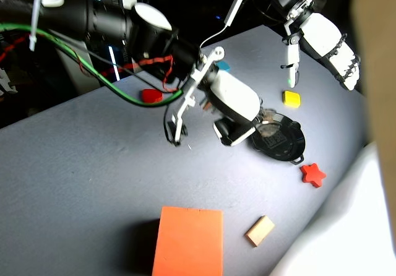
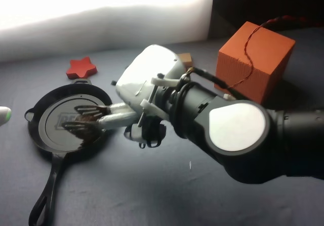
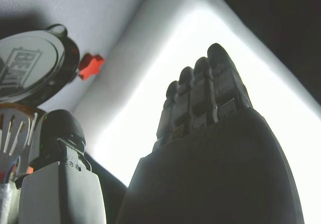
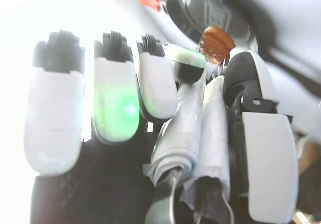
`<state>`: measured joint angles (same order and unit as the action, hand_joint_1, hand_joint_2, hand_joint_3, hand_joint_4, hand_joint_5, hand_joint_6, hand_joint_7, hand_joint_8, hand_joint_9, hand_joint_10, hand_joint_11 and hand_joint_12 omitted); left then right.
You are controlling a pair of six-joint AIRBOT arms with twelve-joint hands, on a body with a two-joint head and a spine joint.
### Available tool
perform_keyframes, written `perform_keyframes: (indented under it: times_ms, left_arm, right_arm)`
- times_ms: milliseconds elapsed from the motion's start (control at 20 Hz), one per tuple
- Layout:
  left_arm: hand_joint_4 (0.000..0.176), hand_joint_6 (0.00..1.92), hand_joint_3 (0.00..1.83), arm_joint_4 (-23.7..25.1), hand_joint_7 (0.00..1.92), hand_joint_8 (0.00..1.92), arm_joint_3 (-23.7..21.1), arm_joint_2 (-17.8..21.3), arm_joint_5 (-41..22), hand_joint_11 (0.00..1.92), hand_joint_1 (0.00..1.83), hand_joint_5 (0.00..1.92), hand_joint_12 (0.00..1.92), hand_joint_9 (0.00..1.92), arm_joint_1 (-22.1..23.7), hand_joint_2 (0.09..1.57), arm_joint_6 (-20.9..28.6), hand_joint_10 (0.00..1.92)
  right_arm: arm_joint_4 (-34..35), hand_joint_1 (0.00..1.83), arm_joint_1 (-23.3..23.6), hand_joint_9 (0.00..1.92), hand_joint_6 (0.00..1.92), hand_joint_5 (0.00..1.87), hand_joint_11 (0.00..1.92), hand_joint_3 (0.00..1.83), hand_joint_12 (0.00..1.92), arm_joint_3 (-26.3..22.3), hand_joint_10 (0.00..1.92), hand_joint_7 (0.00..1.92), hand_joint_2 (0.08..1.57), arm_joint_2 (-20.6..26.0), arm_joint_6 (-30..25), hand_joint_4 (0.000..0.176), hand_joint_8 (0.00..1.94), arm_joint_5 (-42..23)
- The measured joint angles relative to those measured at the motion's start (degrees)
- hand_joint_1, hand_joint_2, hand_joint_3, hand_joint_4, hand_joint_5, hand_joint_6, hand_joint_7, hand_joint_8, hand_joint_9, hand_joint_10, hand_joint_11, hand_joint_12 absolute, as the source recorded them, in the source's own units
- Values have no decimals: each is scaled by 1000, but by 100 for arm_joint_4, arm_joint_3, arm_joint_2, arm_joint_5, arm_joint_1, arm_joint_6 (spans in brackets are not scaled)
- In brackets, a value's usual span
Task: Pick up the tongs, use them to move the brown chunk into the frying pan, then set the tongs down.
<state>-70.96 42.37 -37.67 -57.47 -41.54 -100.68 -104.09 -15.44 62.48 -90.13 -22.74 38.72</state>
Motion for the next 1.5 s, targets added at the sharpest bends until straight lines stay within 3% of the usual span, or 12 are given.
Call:
perform_keyframes:
  times_ms: [300, 350, 550, 600, 700, 850, 900, 1150, 1250, 1350, 1450, 1500]
  left_arm:
    - [0, 0, 3, -20, 55, 0, 0, 0, 2, 0, 473, 1, 245, 31, 0, 1106, -17, 0]
    - [0, 0, 3, -13, 57, 1, 0, -4, 0, 0, 458, 0, 241, 34, 0, 1107, -17, 1]
    - [0, 1, 0, -17, 59, 1, 0, -7, 0, 0, 462, 4, 267, 42, 20, 1099, -20, 3]
    - [0, 3, 0, -22, 67, 3, 0, -7, 2, 0, 465, 12, 296, 48, 20, 1094, -20, 4]
    - [0, 1, 2, -17, 62, 0, 0, -7, 2, 0, 447, 4, 295, 43, 24, 1104, -22, 1]
    - [0, 2, 1, -22, 67, 1, 0, -11, 7, 0, 465, 14, 287, 46, 24, 1104, -24, 1]
    - [0, 3, 2, -22, 67, 0, 0, -11, 7, 0, 454, 18, 294, 47, 24, 1107, -24, 1]
    - [0, 3, 4, -17, 67, 3, 0, -11, 9, 0, 446, 15, 260, 42, 24, 1116, -28, 3]
    - [0, 1, 4, -26, 61, 0, -7, -11, 13, 0, 438, 10, 292, 47, 48, 1118, -42, 2]
    - [0, 0, 5, -17, 36, 0, -26, -11, 11, 0, 404, 0, 290, 33, 50, 1124, -39, 0]
    - [0, 0, 0, -22, 51, 3, -70, -11, 55, 0, 434, 2, 317, 44, 70, 1111, -70, 3]
    - [0, 3, 0, -24, 60, 3, -109, -11, 92, 0, 455, 12, 337, 45, 109, 1101, -109, 3]
  right_arm:
    - [-229, 681, 0, 1589, 1921, 1163, 1655, 6, 1921, 280, 1921, 1472, 1484, -120, -168, 176, 1941, -94]
    - [-313, 631, 0, 1527, 1893, 1047, 1561, 0, 1921, 280, 1921, 1407, 1495, -125, -168, 0, 1941, -94]
    - [-354, 474, 0, 1262, 1696, 847, 1240, 7, 1921, 280, 1907, 1175, 1529, -151, -181, 0, 1717, -120]
    - [-380, 493, 0, 1024, 1378, 741, 992, 0, 1921, 280, 1879, 1005, 1523, -151, -181, 0, 1562, -116]
    - [-387, 824, 0, 884, 1625, 579, 843, 0, 1921, 280, 1791, 921, 1429, -149, -179, 0, 1492, -114]
    - [-389, 874, 0, 718, 1724, 496, 606, 1, 1921, 264, 1544, 770, 1421, -149, -114, 0, 1249, -72]
    - [-387, 575, 0, 706, 1359, 538, 596, 14, 1921, 247, 1519, 757, 1465, -131, -116, 0, 1223, -55]
    - [-634, 453, 122, 710, 1181, 593, 599, 11, 1920, -350, 1496, 767, 1495, 428, -157, 0, 1197, -61]
    - [-691, 466, 188, 722, 1187, 599, 614, 4, 1920, -702, 1487, 778, 1490, 811, -170, 0, 1210, -46]
    - [-662, 870, 192, 727, 1694, 507, 624, 3, 1921, -973, 1514, 776, 1418, 1150, -179, 0, 1250, -44]
    - [-699, 469, 175, 714, 1253, 584, 609, 16, 1921, -1246, 1517, 774, 1494, 1526, -170, 0, 1243, -42]
    - [-872, 808, 92, 718, 1610, 527, 612, 3, 1921, -1346, 1526, 780, 1427, 1694, -188, 0, 1246, -7]
